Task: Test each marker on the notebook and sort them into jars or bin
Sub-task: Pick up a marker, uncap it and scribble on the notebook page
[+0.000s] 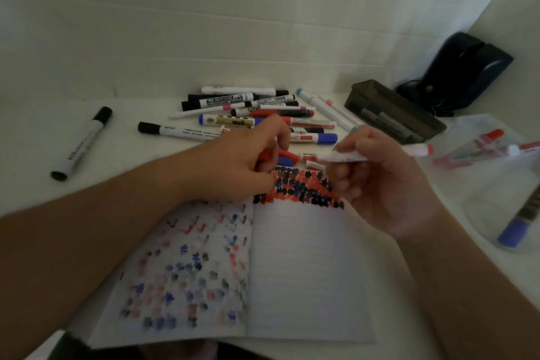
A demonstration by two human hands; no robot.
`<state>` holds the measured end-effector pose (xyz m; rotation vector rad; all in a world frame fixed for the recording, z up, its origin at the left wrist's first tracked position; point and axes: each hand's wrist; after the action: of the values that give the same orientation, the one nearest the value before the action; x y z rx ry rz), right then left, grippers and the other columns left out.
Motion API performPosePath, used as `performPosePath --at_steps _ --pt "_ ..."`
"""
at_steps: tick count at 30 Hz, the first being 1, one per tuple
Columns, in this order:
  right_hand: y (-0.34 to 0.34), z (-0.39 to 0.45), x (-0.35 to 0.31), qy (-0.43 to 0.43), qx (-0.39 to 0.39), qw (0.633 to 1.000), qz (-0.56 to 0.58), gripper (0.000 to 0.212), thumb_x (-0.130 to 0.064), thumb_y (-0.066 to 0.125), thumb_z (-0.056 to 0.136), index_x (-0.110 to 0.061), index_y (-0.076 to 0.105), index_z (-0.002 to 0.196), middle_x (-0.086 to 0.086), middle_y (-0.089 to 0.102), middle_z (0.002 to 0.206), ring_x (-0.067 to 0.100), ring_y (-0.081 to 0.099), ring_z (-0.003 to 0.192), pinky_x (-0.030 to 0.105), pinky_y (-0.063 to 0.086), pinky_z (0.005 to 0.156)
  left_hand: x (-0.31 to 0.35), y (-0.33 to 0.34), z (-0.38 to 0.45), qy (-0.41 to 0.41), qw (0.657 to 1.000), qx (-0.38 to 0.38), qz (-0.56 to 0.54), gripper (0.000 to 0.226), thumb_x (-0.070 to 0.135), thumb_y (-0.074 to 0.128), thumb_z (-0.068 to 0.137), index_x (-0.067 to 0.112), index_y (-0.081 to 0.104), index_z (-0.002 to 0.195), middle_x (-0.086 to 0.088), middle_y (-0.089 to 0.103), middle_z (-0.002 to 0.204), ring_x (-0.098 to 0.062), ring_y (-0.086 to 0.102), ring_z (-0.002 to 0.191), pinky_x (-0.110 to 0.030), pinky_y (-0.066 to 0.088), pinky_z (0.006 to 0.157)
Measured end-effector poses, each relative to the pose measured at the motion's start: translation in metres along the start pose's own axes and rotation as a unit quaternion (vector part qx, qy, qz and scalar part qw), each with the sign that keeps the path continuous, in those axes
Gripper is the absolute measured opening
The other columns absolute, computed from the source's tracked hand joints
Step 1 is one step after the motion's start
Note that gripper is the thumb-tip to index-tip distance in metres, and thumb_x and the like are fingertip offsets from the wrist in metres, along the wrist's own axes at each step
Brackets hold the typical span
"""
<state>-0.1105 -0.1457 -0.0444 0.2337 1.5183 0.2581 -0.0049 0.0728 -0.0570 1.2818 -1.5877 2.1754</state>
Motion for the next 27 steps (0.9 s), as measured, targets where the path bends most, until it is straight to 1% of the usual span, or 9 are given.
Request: performPosePath --at_steps 3,5,6,9,14,17,20,24,27 --pt "0.010 -0.004 0.005 -0.021 -0.056 0.995 -0.077 0.024 -0.009 0.080 0.074 -0.014 0.057 0.067 0.006 0.049 0.054 0.012 0.039 0.042 0.021 0.036 0.041 -0.004 -0.006 0.000 -0.002 0.997 -0.044 0.067 0.035 0.015 0.069 0.082 0.040 0.056 0.102 0.003 0.060 0.079 -0.006 0.054 0.064 -0.032 0.052 0.060" --pt "0.021 -0.008 0.012 -0.022 -0.031 0.973 -0.229 0.025 -0.015 0.081 0.071 -0.023 0.059 0.064 0.003 0.053 0.056 0.012 0.046 0.047 0.024 0.039 0.045 -0.006 -0.005 0.001 -0.002 0.991 -0.064 0.114 0.024 0.027 0.063 0.081 0.042 0.068 0.099 0.008 0.066 0.082 -0.006 0.060 0.070 -0.038 0.056 0.067" --pt "0.027 -0.009 0.014 -0.023 -0.012 0.953 -0.301 0.027 -0.017 0.084 0.074 -0.026 0.061 0.064 0.001 0.058 0.058 0.011 0.050 0.050 0.024 0.042 0.048 -0.006 -0.004 0.002 -0.003 0.990 -0.065 0.128 0.026 0.031 0.059 0.079 0.042 0.072 0.098 0.010 0.069 0.084 -0.006 0.063 0.073 -0.040 0.057 0.071" --pt "0.034 -0.008 0.018 -0.020 0.014 0.921 -0.389 0.018 -0.017 0.083 0.078 -0.020 0.066 0.074 0.001 0.069 0.067 0.009 0.060 0.058 0.022 0.048 0.051 -0.005 -0.002 0.004 0.004 0.987 -0.049 0.153 0.030 0.035 0.054 0.080 0.046 0.076 0.099 0.013 0.071 0.087 -0.007 0.065 0.077 -0.039 0.056 0.077" --pt "0.036 -0.006 0.020 0.014 0.050 0.907 -0.417 0.018 -0.009 0.073 0.085 -0.020 0.066 0.073 0.000 0.068 0.065 0.008 0.060 0.057 0.026 0.049 0.051 -0.006 -0.005 0.005 0.020 0.987 -0.033 0.156 0.031 0.020 0.065 0.088 0.048 0.077 0.090 0.020 0.069 0.080 -0.006 0.063 0.072 -0.039 0.055 0.076" --pt "0.038 -0.006 0.021 0.025 0.069 0.907 -0.414 0.018 -0.010 0.074 0.084 -0.020 0.062 0.074 0.002 0.067 0.064 0.010 0.060 0.055 0.025 0.049 0.050 -0.007 -0.005 0.006 0.020 0.988 -0.032 0.152 0.028 0.022 0.065 0.090 0.047 0.078 0.091 0.024 0.068 0.079 -0.004 0.063 0.074 -0.038 0.055 0.079" --pt "0.037 -0.004 0.022 0.035 0.080 0.914 -0.397 0.028 -0.008 0.074 0.085 -0.022 0.061 0.064 0.006 0.068 0.062 0.011 0.060 0.050 0.025 0.046 0.047 -0.007 -0.005 0.006 0.017 0.988 -0.036 0.146 0.027 0.025 0.065 0.090 0.049 0.077 0.091 0.017 0.072 0.086 -0.008 0.066 0.081 -0.040 0.055 0.085" --pt "0.036 -0.004 0.024 0.032 0.073 0.919 -0.385 0.030 -0.005 0.073 0.086 -0.021 0.063 0.062 0.012 0.070 0.065 0.015 0.064 0.052 0.026 0.049 0.048 -0.008 -0.003 0.007 0.012 0.989 -0.039 0.140 0.027 0.038 0.056 0.080 0.053 0.075 0.093 0.012 0.074 0.087 -0.013 0.069 0.083 -0.041 0.057 0.084" --pt "0.036 -0.004 0.024 0.028 0.067 0.923 -0.378 0.027 -0.001 0.073 0.087 -0.015 0.063 0.065 0.011 0.070 0.063 0.015 0.065 0.052 0.024 0.050 0.047 -0.008 -0.003 0.007 0.016 0.989 -0.038 0.144 0.025 0.033 0.059 0.084 0.050 0.076 0.092 0.011 0.075 0.089 -0.013 0.069 0.083 -0.041 0.057 0.083"
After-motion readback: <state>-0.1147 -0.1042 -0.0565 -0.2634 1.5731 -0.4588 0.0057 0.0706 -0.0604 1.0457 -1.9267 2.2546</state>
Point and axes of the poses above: each hand's wrist, its own z-axis towards the middle knuckle, its own y-axis out of the palm, x = y × z
